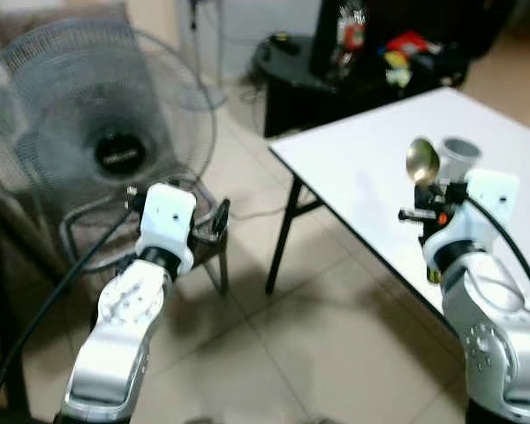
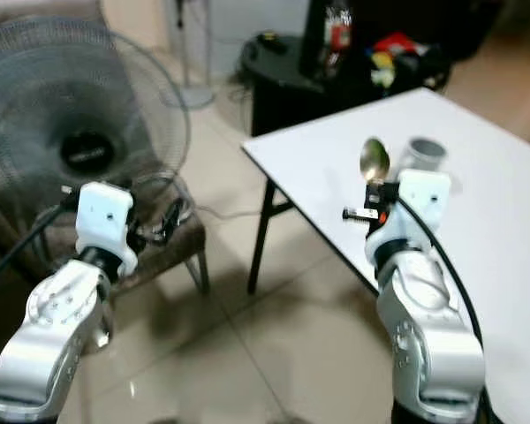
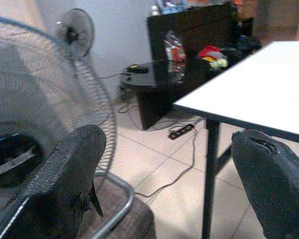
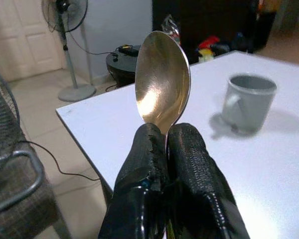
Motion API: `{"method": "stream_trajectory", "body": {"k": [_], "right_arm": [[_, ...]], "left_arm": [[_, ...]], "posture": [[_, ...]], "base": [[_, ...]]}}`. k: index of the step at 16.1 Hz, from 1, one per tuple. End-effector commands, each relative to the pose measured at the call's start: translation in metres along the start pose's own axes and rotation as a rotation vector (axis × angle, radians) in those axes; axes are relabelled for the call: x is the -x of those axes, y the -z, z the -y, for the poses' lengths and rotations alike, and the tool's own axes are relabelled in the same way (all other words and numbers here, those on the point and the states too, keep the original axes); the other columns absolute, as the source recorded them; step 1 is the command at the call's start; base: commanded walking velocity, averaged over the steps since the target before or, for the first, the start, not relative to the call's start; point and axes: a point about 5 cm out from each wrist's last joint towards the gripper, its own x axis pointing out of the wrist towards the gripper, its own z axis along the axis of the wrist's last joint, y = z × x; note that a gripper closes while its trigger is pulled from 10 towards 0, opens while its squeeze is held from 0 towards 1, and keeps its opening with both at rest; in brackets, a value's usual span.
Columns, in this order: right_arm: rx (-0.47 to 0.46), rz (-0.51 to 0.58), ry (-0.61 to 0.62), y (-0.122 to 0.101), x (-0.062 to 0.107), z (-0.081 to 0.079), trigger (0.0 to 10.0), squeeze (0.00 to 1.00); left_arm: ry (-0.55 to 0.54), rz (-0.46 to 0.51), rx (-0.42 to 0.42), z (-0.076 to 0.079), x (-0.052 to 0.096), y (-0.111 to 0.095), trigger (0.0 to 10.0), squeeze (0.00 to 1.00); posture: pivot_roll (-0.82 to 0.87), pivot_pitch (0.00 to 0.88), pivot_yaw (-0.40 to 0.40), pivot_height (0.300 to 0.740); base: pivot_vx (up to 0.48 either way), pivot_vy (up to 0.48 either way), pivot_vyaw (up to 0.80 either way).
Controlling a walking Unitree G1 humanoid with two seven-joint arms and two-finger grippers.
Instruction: Setting the table
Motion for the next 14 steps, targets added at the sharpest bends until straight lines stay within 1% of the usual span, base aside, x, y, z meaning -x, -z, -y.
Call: {"method": "stream_trajectory", "body": {"k": [1, 3, 7, 9, 14], "right_arm": [[-0.011, -0.009, 0.036, 0.002, 0.004, 0.005, 10.0, 0.00], [-0.042, -0.018, 0.065, 0.005, 0.011, 0.005, 10.0, 0.00], [-0.056, -0.022, 0.123, 0.009, 0.022, 0.008, 10.0, 0.00], [-0.063, -0.021, 0.136, 0.009, 0.024, 0.009, 10.0, 0.00], [-0.068, -0.043, 0.135, 0.011, 0.023, 0.008, 10.0, 0.00]], "left_arm": [[0.037, 0.012, 0.010, 0.004, -0.005, -0.004, 10.0, 0.00], [0.066, 0.017, 0.003, 0.003, -0.012, -0.008, 10.0, 0.00], [0.114, 0.016, -0.003, 0.005, -0.022, -0.008, 10.0, 0.00], [0.122, 0.018, -0.003, 0.005, -0.024, -0.009, 10.0, 0.00], [0.120, 0.012, -0.003, 0.002, -0.024, -0.006, 10.0, 0.00]], "posture": [[0.09, 0.000, 0.008, 0.740], [0.08, 0.000, 0.041, 0.740], [0.04, 0.000, 0.093, 0.740], [0.04, 0.000, 0.095, 0.740], [0.05, 0.000, 0.080, 0.740]], "base": [[0.000, 0.000, -0.80], [0.000, 0.270, -0.80], [0.000, 0.333, -0.80], [0.000, 0.343, -0.80], [0.000, 0.343, -0.80]]}}
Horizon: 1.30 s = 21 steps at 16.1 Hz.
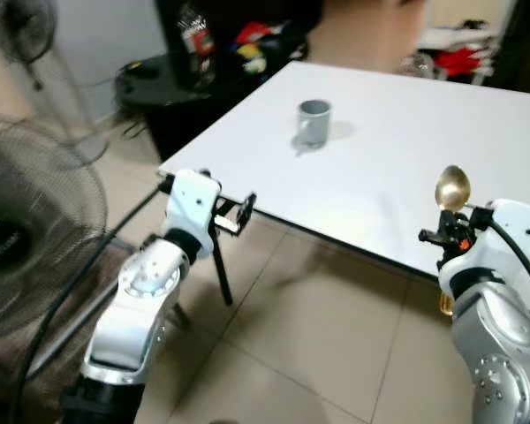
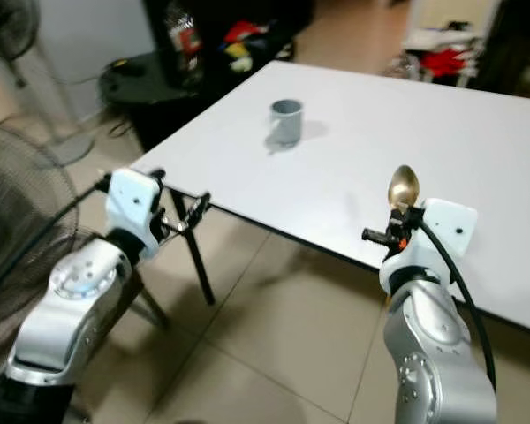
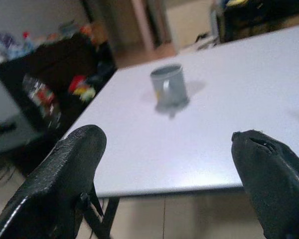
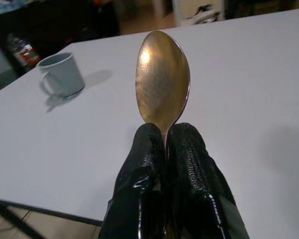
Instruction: Setting the table
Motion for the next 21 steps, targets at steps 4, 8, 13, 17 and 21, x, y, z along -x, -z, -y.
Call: {"method": "stream_trajectory", "body": {"k": [4, 8, 13, 17, 21], "right_arm": [[-0.012, -0.019, -0.060, 0.000, -0.005, -0.012, 10.0, 0.00], [-0.009, -0.022, -0.076, -0.001, -0.009, -0.015, 10.0, 0.00], [0.086, -0.020, -0.136, 0.000, -0.014, -0.020, 10.0, 0.00], [0.098, -0.024, -0.220, 0.005, -0.016, -0.027, 10.0, 0.00], [0.099, -0.034, -0.243, 0.008, -0.017, -0.028, 10.0, 0.00]], "left_arm": [[-0.058, -0.033, 0.002, -0.012, 0.008, 0.007, 10.0, 0.00], [-0.066, -0.033, 0.003, -0.013, 0.009, 0.008, 10.0, 0.00], [-0.109, -0.018, 0.018, -0.013, 0.015, 0.006, 10.0, 0.00], [-0.125, -0.005, 0.029, -0.014, 0.014, 0.005, 10.0, 0.00], [-0.121, -0.001, 0.029, -0.015, 0.014, 0.004, 10.0, 0.00]], "posture": [[0.07, 0.000, 0.057, 0.740], [0.08, 0.000, 0.044, 0.740], [0.09, 0.000, 0.038, 0.740], [0.09, 0.000, 0.035, 0.740], [0.09, 0.000, 0.039, 0.740]], "base": [[0.000, 0.340, -0.80], [0.000, 0.339, -0.80], [0.000, 0.133, -0.14], [0.000, 0.000, 0.00], [0.211, 0.000, 0.44]]}}
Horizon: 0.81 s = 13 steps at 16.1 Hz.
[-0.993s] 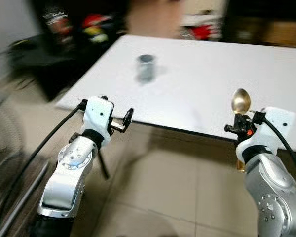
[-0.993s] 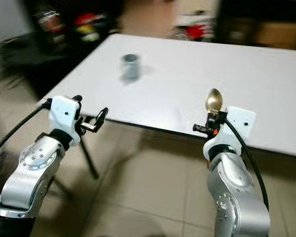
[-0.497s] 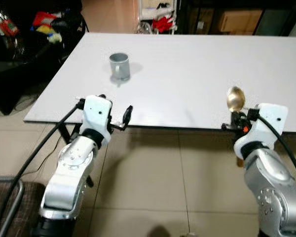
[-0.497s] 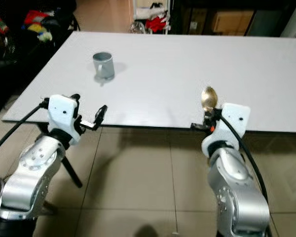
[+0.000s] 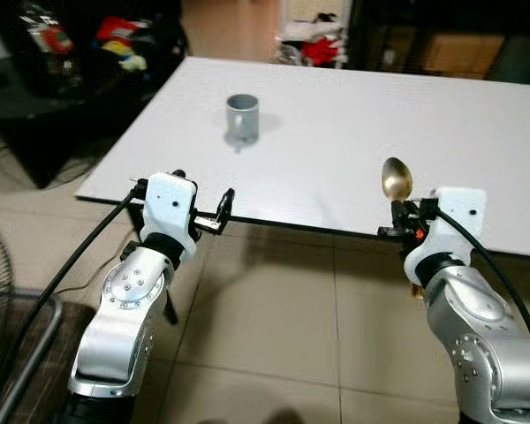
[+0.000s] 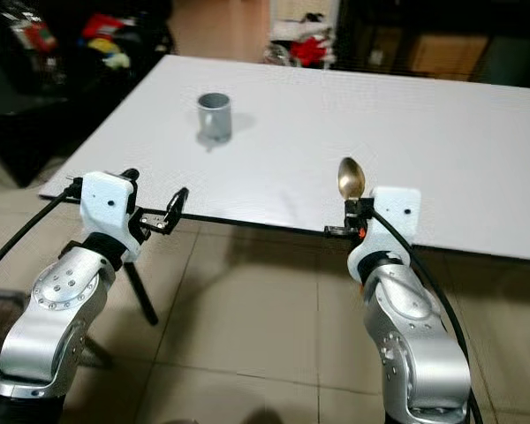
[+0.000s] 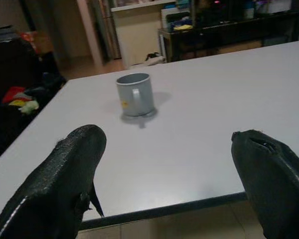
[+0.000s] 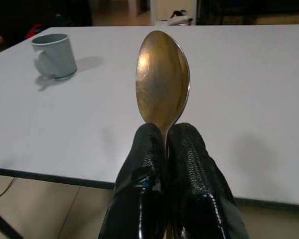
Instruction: Setting the table
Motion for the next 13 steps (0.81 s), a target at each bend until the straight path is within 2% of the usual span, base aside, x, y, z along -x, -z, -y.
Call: {"method": "stream_trajectory", "body": {"k": [1, 13], "right_arm": [[-0.005, 0.012, -0.019, -0.0010, -0.0019, -0.0023, 10.0, 0.00], [-0.028, 0.027, -0.017, 0.0004, -0.0023, -0.0005, 10.0, 0.00]], "left_arm": [[-0.006, 0.011, -0.005, -0.0031, -0.0008, -0.0031, 10.0, 0.00], [0.041, 0.010, -0.007, -0.0005, -0.0059, -0.0014, 10.0, 0.00]], "posture": [[0.09, 0.000, 0.039, 0.740], [0.05, 0.000, 0.065, 0.740]], "base": [[0.289, 0.000, 0.80], [0.280, 0.000, 0.00]]}}
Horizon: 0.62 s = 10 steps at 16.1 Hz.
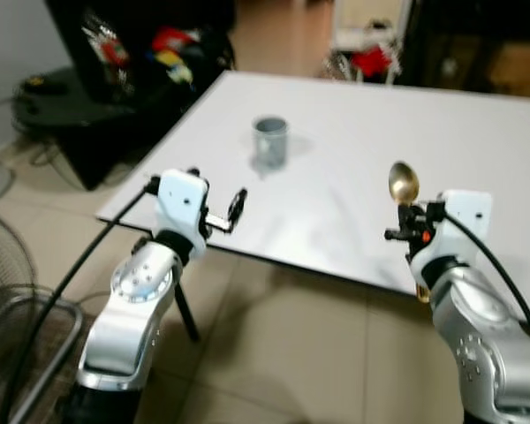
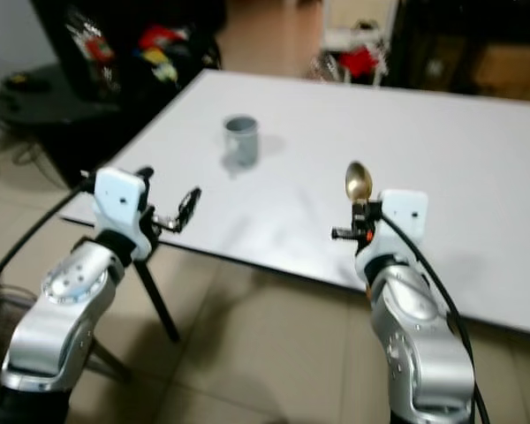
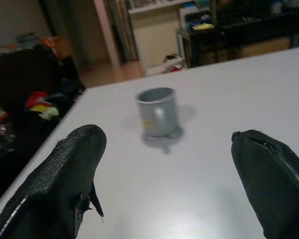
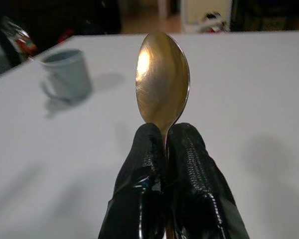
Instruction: Setting the table
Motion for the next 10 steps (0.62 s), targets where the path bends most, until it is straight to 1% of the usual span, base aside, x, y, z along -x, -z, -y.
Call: {"method": "stream_trajectory", "body": {"k": [1, 5, 8, 9, 10], "right_arm": [[-0.014, 0.022, -0.020, -0.0034, 0.0008, -0.0056, 10.0, 0.00], [-0.023, 0.033, -0.004, -0.0047, 0.0034, -0.0023, 10.0, 0.00], [-0.012, 0.034, 0.001, -0.0050, 0.0053, -0.0011, 10.0, 0.00], [0.004, 0.034, -0.006, -0.0059, 0.0057, -0.0006, 10.0, 0.00], [0.001, 0.037, -0.013, -0.0065, 0.0059, -0.0009, 10.0, 0.00]], "left_arm": [[-0.017, -0.007, -0.006, -0.0074, 0.0009, 0.0011, 10.0, 0.00], [0.000, -0.006, 0.007, -0.0048, -0.0001, 0.0020, 10.0, 0.00], [0.009, -0.002, 0.015, -0.0027, -0.0014, 0.0023, 10.0, 0.00], [0.011, 0.000, 0.016, -0.0017, -0.0025, 0.0021, 10.0, 0.00], [0.011, 0.001, 0.017, -0.0015, -0.0029, 0.0018, 10.0, 0.00]], "posture": [[0.05, 0.000, 0.067, 0.740], [0.04, 0.000, 0.071, 0.740], [0.03, 0.000, 0.071, 0.740], [0.03, 0.000, 0.066, 0.740], [0.03, 0.000, 0.067, 0.740]], "base": [[0.277, 0.000, 0.00], [0.282, 0.000, 0.00], [0.289, 0.000, 0.00], [0.289, 0.000, 0.00], [0.289, 0.000, -0.80]]}}
